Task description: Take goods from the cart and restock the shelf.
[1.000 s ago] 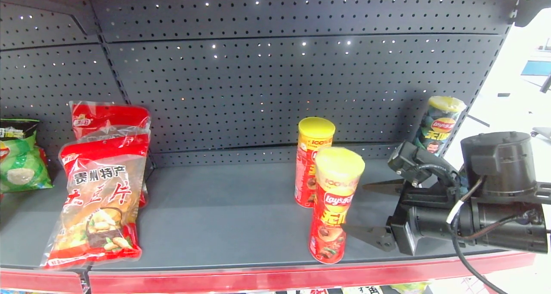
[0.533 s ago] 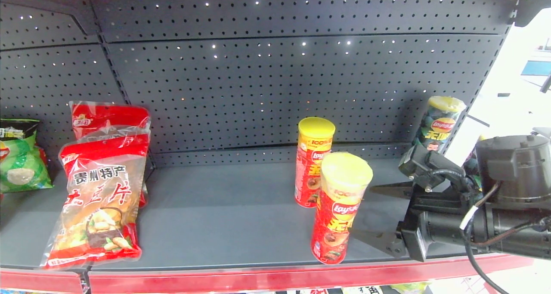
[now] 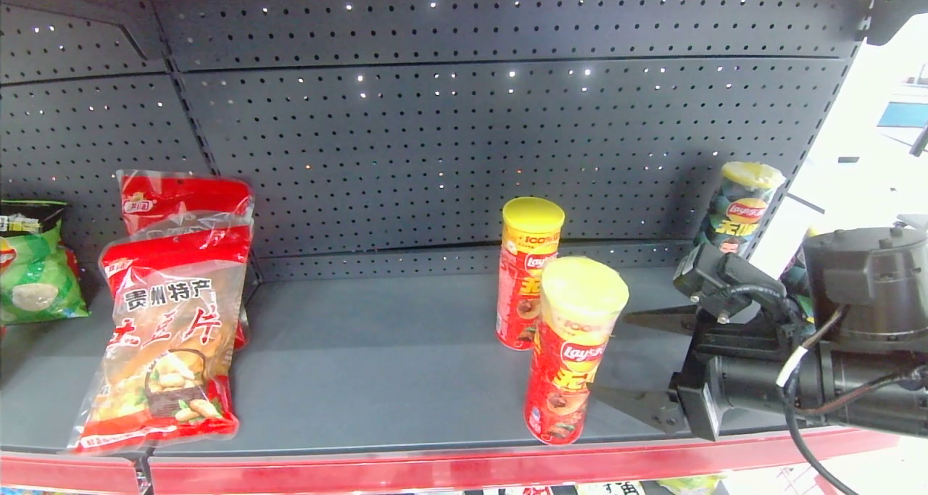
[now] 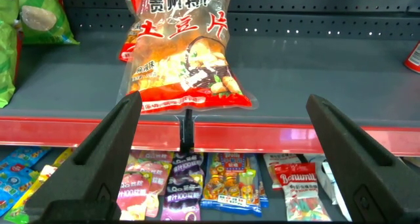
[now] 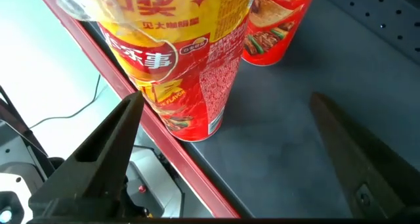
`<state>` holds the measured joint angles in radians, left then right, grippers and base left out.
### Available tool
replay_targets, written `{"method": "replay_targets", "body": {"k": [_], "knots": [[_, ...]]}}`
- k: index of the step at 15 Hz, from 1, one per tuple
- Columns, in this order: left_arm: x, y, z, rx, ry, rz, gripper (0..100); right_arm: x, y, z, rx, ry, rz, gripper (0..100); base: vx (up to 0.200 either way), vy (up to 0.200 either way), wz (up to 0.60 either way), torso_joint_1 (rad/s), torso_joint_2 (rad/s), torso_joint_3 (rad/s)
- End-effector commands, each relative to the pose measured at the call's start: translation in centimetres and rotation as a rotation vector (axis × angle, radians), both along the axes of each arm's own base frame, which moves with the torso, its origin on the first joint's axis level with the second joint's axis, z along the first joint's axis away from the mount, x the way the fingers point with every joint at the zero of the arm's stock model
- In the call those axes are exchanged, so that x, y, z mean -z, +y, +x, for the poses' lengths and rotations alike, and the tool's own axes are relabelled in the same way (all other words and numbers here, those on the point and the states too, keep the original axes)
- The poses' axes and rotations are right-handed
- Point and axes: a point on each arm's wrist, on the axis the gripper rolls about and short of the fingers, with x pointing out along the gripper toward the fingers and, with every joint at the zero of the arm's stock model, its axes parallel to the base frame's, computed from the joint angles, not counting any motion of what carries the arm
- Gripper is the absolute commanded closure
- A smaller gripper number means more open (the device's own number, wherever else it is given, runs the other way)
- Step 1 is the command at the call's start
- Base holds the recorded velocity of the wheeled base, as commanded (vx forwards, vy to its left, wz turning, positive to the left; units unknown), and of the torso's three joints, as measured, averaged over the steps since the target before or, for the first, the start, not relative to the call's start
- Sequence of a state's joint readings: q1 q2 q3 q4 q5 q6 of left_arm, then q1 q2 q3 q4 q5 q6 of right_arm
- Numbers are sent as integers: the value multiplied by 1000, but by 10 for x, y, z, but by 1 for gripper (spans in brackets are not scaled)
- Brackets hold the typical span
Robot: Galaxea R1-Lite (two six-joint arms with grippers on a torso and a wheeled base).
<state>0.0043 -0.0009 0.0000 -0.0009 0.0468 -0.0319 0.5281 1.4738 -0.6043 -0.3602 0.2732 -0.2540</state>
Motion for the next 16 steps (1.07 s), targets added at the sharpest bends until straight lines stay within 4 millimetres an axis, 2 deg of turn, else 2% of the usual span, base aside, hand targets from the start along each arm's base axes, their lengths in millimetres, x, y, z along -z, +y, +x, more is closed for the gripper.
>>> {"method": "replay_targets", "body": {"k": [1, 16], "knots": [[0, 0, 0, 0, 0, 0, 0, 1, 1, 1, 1, 4, -2, 0, 0, 0, 0, 0, 0, 0], [0, 0, 0, -1, 0, 0, 0, 6, 8, 11, 2, 32, -8, 0, 0, 0, 0, 0, 0, 0]]}}
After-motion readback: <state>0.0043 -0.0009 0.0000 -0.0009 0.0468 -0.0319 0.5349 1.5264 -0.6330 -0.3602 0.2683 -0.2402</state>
